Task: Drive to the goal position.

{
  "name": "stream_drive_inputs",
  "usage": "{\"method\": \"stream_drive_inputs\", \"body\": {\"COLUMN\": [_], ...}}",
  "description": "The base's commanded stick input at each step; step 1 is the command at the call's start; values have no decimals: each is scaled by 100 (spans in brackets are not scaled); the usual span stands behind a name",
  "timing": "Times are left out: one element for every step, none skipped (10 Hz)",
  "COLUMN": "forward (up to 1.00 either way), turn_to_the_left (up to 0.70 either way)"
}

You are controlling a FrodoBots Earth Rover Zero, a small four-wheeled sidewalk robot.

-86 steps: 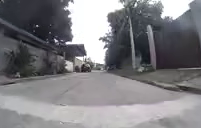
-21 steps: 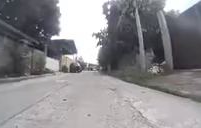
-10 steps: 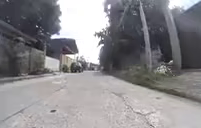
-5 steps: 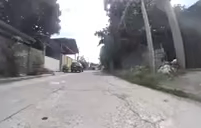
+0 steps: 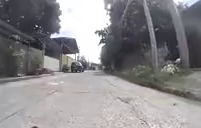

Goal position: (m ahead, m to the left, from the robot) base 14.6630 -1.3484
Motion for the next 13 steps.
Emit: {"method": "stream_drive_inputs", "body": {"forward": [50, 50, 50, 50, 50, 50, 50, 50, 50, 50, 50, 50, 50], "turn_to_the_left": [0, 0, 0, 0, 0, 0, 0, 0, 0, 0, 0, 0, 0]}}
